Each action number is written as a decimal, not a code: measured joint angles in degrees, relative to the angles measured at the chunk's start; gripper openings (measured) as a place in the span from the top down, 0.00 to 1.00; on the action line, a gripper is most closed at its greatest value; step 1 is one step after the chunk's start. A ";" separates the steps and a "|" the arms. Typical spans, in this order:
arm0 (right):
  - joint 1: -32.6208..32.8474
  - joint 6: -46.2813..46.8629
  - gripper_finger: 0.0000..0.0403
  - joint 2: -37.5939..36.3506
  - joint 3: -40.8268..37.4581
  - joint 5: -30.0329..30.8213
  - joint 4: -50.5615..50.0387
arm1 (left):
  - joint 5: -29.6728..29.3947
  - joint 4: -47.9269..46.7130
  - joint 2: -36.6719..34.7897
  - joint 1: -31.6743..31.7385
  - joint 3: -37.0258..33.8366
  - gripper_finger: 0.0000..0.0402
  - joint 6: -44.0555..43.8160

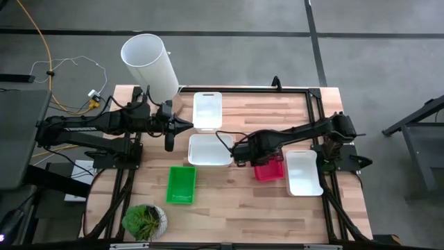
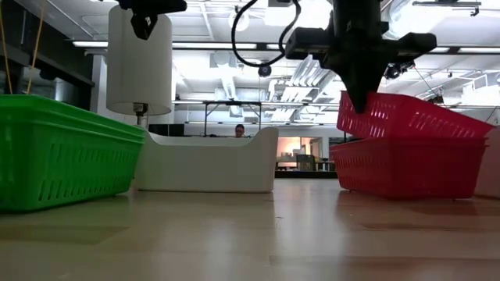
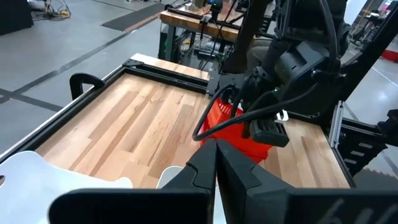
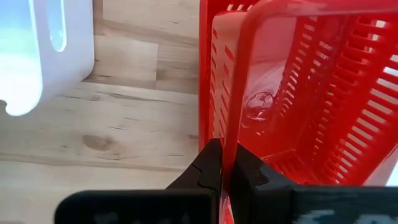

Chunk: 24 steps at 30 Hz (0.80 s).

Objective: Stack baskets by color
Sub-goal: Stack the bottom red bin on the top red bins, then stack the bottom left white bin on the top white bin

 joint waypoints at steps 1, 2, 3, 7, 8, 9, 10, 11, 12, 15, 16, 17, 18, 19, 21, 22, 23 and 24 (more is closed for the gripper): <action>-0.11 -0.53 1.00 0.00 0.00 0.00 0.01 | 0.00 0.00 0.00 0.00 0.00 1.00 0.01; -0.30 -1.39 1.00 0.00 0.00 0.00 0.04 | 0.00 0.02 0.00 -0.01 0.00 1.00 0.00; -0.39 -2.39 1.00 0.00 0.00 -0.04 0.02 | 0.00 0.02 0.00 0.01 0.00 1.00 0.00; -1.04 -4.52 1.00 0.00 0.00 -1.57 0.04 | -0.03 0.02 0.01 0.01 0.00 1.00 0.00; -1.16 -5.14 0.99 0.00 0.00 -2.17 0.02 | -0.04 0.02 0.00 0.01 0.00 1.00 0.01; -1.27 -5.89 0.98 0.00 0.00 -2.38 0.02 | -0.07 0.02 0.00 0.01 0.00 1.00 0.00; -1.39 -6.00 0.96 0.00 0.00 -2.40 0.01 | -0.07 0.02 0.00 -0.01 0.00 1.00 0.02; -1.49 -6.03 0.94 0.00 0.00 -2.40 -0.08 | -0.11 0.02 0.00 -0.01 0.00 1.00 0.00; -1.51 -6.18 0.92 0.00 0.00 -2.40 -0.11 | -0.17 0.02 0.00 0.01 0.00 1.00 0.00; -1.51 -6.61 0.83 0.00 0.00 -2.36 -0.18 | -0.20 0.02 0.00 0.01 0.00 1.00 0.00; -1.51 -6.65 0.79 0.00 0.00 -2.36 -0.32 | -0.20 0.02 0.01 0.01 0.00 1.00 0.01; -1.51 -6.75 0.76 0.00 0.00 -2.33 -0.61 | -0.20 0.02 0.00 0.00 0.00 1.00 0.01; -1.51 -7.10 0.73 0.00 -0.01 -1.95 -0.87 | -0.21 0.02 0.00 0.00 0.00 1.00 0.00; -1.51 -7.38 0.70 0.00 -0.02 -1.03 -1.06 | -0.21 0.02 0.00 0.00 0.00 1.00 0.01; -1.59 -7.48 0.65 0.00 -0.02 0.24 -1.41 | -0.20 0.02 0.00 0.01 0.00 1.00 0.00; -1.69 -7.51 0.63 -0.12 -0.02 0.39 -1.38 | -0.21 0.02 0.01 0.00 0.00 1.00 0.00; -1.80 -7.70 0.62 -0.38 -0.02 0.43 -1.33 | -0.21 0.02 0.00 0.00 0.00 1.00 0.00; -1.86 -8.48 0.61 -0.69 -0.02 0.51 -1.25 | -0.20 0.00 0.00 -0.01 0.00 1.00 0.00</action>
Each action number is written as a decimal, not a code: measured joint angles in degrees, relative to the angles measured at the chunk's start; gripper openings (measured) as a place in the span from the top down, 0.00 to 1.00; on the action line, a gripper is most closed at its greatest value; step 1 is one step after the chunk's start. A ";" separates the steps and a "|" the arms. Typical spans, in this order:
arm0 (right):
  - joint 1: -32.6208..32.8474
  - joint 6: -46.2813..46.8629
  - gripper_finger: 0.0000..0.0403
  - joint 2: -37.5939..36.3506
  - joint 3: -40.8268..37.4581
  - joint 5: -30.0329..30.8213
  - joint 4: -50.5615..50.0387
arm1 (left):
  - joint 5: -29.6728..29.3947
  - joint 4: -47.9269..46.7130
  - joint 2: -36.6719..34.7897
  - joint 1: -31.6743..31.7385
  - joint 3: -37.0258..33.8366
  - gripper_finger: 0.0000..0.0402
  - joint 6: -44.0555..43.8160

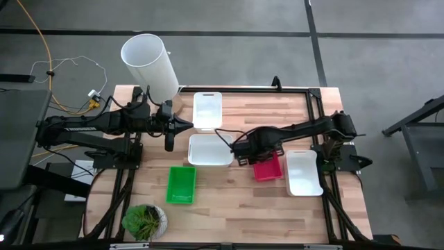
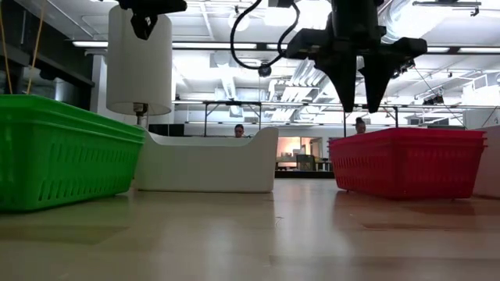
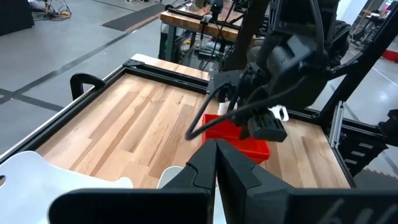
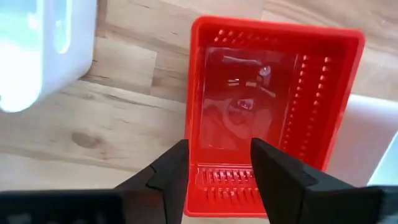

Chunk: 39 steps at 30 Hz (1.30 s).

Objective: Stack baskets by color
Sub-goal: Stack the bottom left white bin on the top white bin

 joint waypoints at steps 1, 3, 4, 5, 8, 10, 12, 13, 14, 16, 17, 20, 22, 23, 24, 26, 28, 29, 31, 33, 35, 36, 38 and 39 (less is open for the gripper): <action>0.00 -0.86 0.60 -0.50 0.00 0.06 0.02 | -0.02 0.00 0.00 0.00 0.00 1.00 0.00; 0.00 -3.37 0.60 -1.47 0.00 0.72 -0.13 | -0.02 -0.17 0.00 0.00 0.00 1.00 -0.02; 0.04 -4.93 0.60 -2.06 0.00 1.39 -0.19 | -0.01 -0.15 0.01 0.01 0.00 1.00 -0.04; 0.20 -6.67 0.60 -2.65 0.00 2.28 -0.25 | -0.02 -0.20 0.02 0.02 0.00 1.00 -0.09; 0.43 -14.23 0.60 -4.75 0.00 4.53 -0.55 | -0.02 -0.20 0.02 0.02 0.00 1.00 -0.36; 0.43 -20.30 0.60 -6.13 0.00 5.03 -1.19 | 0.00 -0.18 0.02 0.02 0.00 1.00 -1.04; 0.14 -25.42 0.60 -7.67 -0.29 5.64 -2.96 | 0.00 -0.20 0.02 0.01 0.00 1.00 -1.06; -0.21 -27.48 0.60 -8.46 -0.78 6.11 -4.00 | 0.00 -0.18 0.02 0.00 0.00 1.00 -1.07; -0.61 -29.32 0.60 -9.64 -1.85 6.32 -5.15 | -0.01 -0.15 0.00 0.02 0.00 1.00 -1.07; -1.84 -31.71 0.62 -12.35 -5.01 6.13 -6.67 | -0.01 -0.17 0.02 0.01 0.00 1.00 -1.07; -2.48 -32.53 0.63 -14.41 -7.32 5.25 -6.21 | -0.02 -0.15 0.01 0.02 0.00 1.00 -1.07; -3.97 -33.41 0.68 -21.67 -14.66 3.14 -1.76 | -0.02 -0.11 0.02 0.02 0.00 1.00 -1.07; -4.55 -33.16 0.73 -27.16 -19.48 2.92 3.12 | -0.02 -0.13 0.01 0.02 0.00 1.00 -1.07; -4.65 -32.70 0.76 -29.94 -21.83 3.37 5.97 | -0.03 -0.12 0.00 0.01 0.00 1.00 -1.07; -4.85 -32.16 0.79 -32.67 -24.14 4.12 9.04 | -0.04 -0.07 0.00 0.02 0.00 1.00 -1.07; -5.31 -32.28 0.86 -38.17 -28.93 5.99 16.68 | -0.10 0.06 0.02 0.00 0.00 1.00 -1.09; -5.92 -33.83 0.93 -43.34 -33.75 7.14 26.31 | -0.23 0.88 0.02 0.01 0.00 1.00 -1.53; -6.36 -35.17 0.96 -45.60 -36.22 7.28 31.74 | -0.23 1.56 0.02 0.02 0.00 1.00 -1.96; -7.43 -38.69 0.99 -49.38 -40.74 6.99 43.18 | -0.23 3.41 0.01 0.01 0.00 1.00 -2.59; -8.58 -43.16 0.97 -52.35 -45.08 4.86 55.71 | -0.22 5.89 0.02 0.01 0.00 1.00 -2.58; -9.56 -47.43 0.97 -54.07 -48.22 1.87 66.69 | -0.07 8.43 0.01 0.02 0.00 1.00 -2.60; -10.04 -49.25 0.97 -54.58 -49.29 0.60 71.26 | -0.04 9.50 0.00 0.00 0.00 1.00 -2.60; -10.75 -52.28 0.99 -54.92 -50.35 -0.69 77.45 | -0.04 11.44 0.00 0.01 0.00 1.00 -2.66; -10.98 -53.70 0.99 -54.96 -50.52 -0.91 79.15 | -0.04 12.17 0.00 0.00 0.00 1.00 -2.79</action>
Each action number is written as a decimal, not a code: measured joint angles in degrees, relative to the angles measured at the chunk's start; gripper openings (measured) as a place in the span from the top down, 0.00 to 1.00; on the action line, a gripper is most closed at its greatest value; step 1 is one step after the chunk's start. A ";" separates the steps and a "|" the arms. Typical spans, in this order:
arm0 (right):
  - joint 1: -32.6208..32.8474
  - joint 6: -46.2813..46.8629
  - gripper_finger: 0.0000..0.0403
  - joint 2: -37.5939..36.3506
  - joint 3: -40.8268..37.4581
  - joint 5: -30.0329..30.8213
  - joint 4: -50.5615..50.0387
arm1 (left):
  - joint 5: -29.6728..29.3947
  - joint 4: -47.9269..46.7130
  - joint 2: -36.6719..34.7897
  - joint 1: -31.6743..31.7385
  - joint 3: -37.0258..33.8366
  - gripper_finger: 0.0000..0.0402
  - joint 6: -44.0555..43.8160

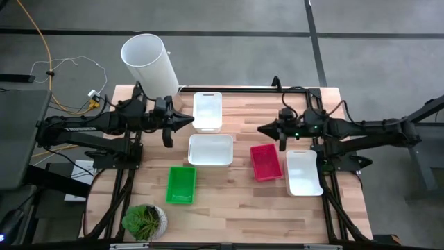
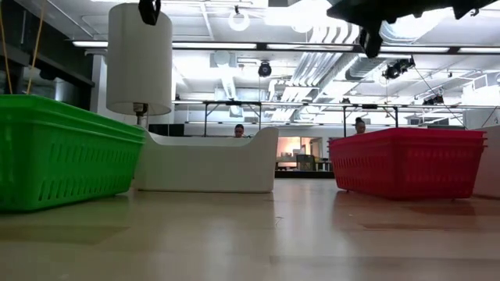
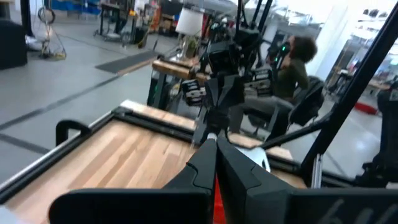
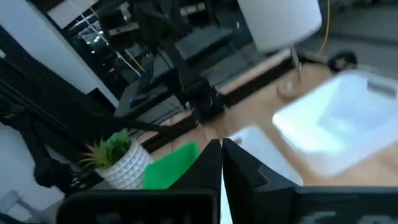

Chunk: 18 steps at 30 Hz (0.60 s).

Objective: Stack baskets by color
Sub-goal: Stack the bottom left white bin on the top white bin

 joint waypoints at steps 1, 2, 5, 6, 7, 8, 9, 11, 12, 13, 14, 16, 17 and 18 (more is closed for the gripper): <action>-0.20 -1.58 0.99 0.00 -0.01 0.13 1.04 | 0.00 0.62 0.00 0.00 0.00 1.00 -0.08; -0.30 -3.01 0.99 0.00 -0.01 0.50 1.83 | -0.02 0.90 0.00 0.02 0.00 1.00 -0.47; -0.28 -4.62 0.97 0.00 -0.01 3.11 2.21 | -0.32 0.28 0.00 0.00 0.00 1.00 -1.43; -0.29 -4.78 0.97 0.00 -0.02 3.75 2.20 | -0.39 -0.03 0.01 0.02 0.00 1.00 -1.46; -0.29 -4.87 0.97 0.00 -0.01 4.27 2.22 | -0.39 -0.22 0.02 0.00 0.00 1.00 -1.45; -0.28 -4.88 0.97 0.00 -0.01 4.35 2.21 | -0.39 -0.42 0.00 0.00 0.00 1.00 -1.45; -0.28 -4.88 0.97 0.00 -0.01 4.36 2.20 | -0.40 -0.68 0.01 0.02 0.00 1.00 -1.50; -0.28 -4.52 0.97 0.00 -0.01 4.37 2.23 | -0.40 -1.31 0.00 0.02 0.00 1.00 -1.49; -0.28 -4.06 0.97 0.00 -0.01 4.39 2.23 | -0.41 -1.53 0.02 0.01 0.00 1.00 -1.50; -0.28 -3.37 0.97 0.00 -0.01 4.41 2.23 | -0.40 -1.66 0.01 0.01 0.00 1.00 -1.48; -0.28 -3.26 0.97 0.00 -0.01 4.53 2.23 | -0.41 -1.79 0.01 0.02 0.00 1.00 -1.35; -0.28 -3.31 0.96 0.02 -0.01 4.75 2.23 | -0.41 -2.57 0.00 0.02 0.00 1.00 -1.31; -0.25 -3.30 0.95 0.02 -0.01 5.03 2.23 | -0.44 -3.00 0.02 0.00 0.00 1.00 -1.29; -0.25 -3.18 0.95 0.02 -0.01 5.37 2.23 | -0.75 -3.39 0.02 0.00 0.00 1.00 -1.31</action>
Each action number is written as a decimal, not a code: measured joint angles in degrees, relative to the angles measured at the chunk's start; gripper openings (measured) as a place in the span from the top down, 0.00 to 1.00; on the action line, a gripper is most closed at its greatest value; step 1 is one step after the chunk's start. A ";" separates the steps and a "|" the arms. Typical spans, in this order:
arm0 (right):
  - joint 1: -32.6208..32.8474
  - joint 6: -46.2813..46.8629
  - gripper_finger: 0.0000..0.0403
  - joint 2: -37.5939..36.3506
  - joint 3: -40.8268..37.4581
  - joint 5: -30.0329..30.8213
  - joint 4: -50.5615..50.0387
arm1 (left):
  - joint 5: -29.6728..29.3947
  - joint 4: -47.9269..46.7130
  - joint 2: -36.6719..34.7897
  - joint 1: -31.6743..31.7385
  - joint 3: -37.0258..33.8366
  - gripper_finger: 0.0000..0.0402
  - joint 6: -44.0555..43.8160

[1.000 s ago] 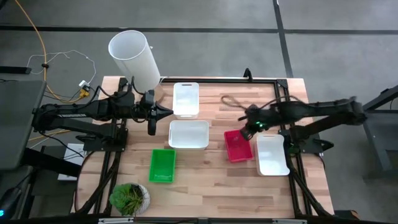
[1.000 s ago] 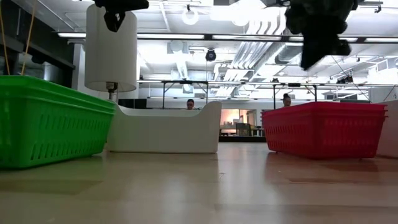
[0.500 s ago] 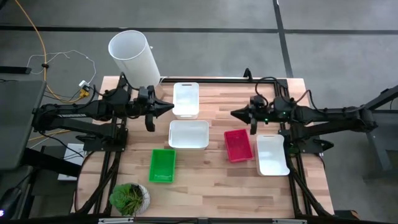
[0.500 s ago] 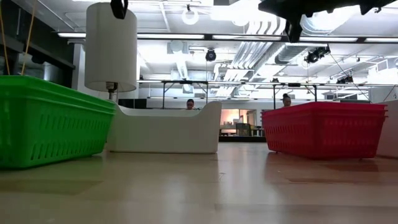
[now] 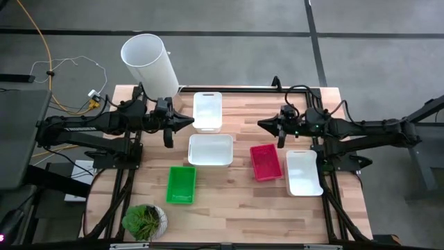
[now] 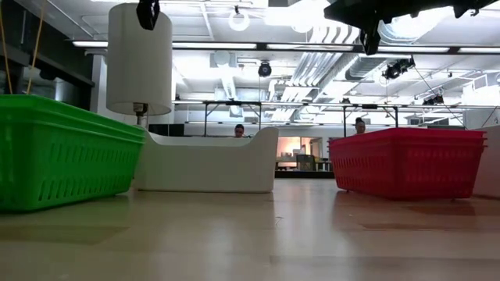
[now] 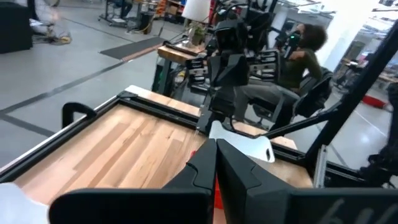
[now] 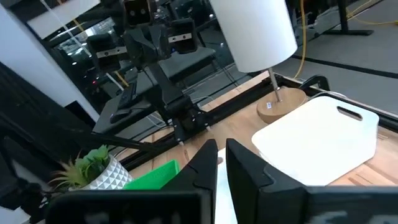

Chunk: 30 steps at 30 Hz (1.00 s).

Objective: Stack baskets by color
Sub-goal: Stack the bottom left white bin on the top white bin

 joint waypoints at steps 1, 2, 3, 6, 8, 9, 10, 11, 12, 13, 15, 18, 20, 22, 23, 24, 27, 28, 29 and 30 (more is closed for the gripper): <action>0.00 0.02 0.94 0.00 0.00 0.38 0.00 | -0.64 -0.27 0.00 0.00 0.00 1.00 -0.11; 0.00 0.02 0.93 0.00 0.00 0.65 0.00 | -1.42 -0.37 0.00 0.00 0.00 0.99 -0.69; 0.00 0.03 0.92 0.00 0.00 0.67 0.00 | -2.11 -0.37 0.04 0.01 0.00 0.99 -1.53; 0.00 0.03 0.88 0.00 0.00 0.70 0.02 | -2.91 -2.68 1.93 0.02 1.71 0.94 -2.76; 0.00 0.03 0.86 0.00 0.00 0.70 0.02 | -3.83 -7.59 4.09 -0.02 3.99 0.90 -1.77; 0.00 0.03 0.85 0.02 0.00 0.70 0.02 | -4.37 -10.24 5.49 -0.02 5.38 0.87 -1.24; 0.00 0.03 0.84 0.02 0.00 0.70 0.02 | -4.99 -12.89 7.10 -0.02 6.66 0.84 -0.93; 0.00 0.03 0.83 0.02 0.00 0.70 0.02 | -5.63 -15.76 8.92 -0.04 7.70 0.81 -0.60; 0.00 0.03 0.83 0.02 0.00 0.70 0.02 | -6.00 -18.89 10.64 -0.04 8.51 0.77 -0.02; 0.01 0.04 0.82 0.02 -0.01 0.70 0.02 | -6.16 -21.83 12.39 -0.04 9.02 0.74 0.68; 0.01 0.03 0.82 0.02 0.00 0.70 0.01 | -6.29 -26.47 15.62 -0.04 9.25 0.67 2.29; 0.02 0.03 0.82 0.04 0.00 0.70 -0.02 | -7.25 -31.12 20.59 -0.04 8.92 0.60 4.55; 0.00 0.00 0.82 0.09 0.00 0.71 -0.36 | -8.19 -31.46 24.01 -0.04 8.42 0.57 5.46; 0.01 0.03 0.82 0.11 0.00 0.72 -0.58 | -8.51 -31.09 27.01 -0.04 8.31 0.55 6.39; 0.02 0.03 0.82 0.11 0.00 0.70 -0.74 | -8.81 -30.46 28.59 -0.04 8.33 0.55 6.74; 0.02 0.03 0.82 0.11 0.00 0.71 -0.93 | -9.04 -30.23 30.02 -0.04 8.33 0.55 7.25; 0.00 0.03 0.82 0.11 0.00 0.72 -1.38 | -9.39 -29.31 33.75 -0.04 8.33 0.55 8.97; 0.02 0.03 0.82 0.11 0.00 0.72 -1.62 | -9.41 -29.34 34.71 -0.04 8.33 0.55 9.37; 0.02 0.05 0.82 0.11 0.00 0.72 -1.80 | -9.47 -29.41 35.55 -0.04 8.33 0.55 9.49; 0.02 0.05 0.82 0.11 0.00 0.70 -1.96 | -9.72 -29.08 36.40 -0.04 8.33 0.55 9.49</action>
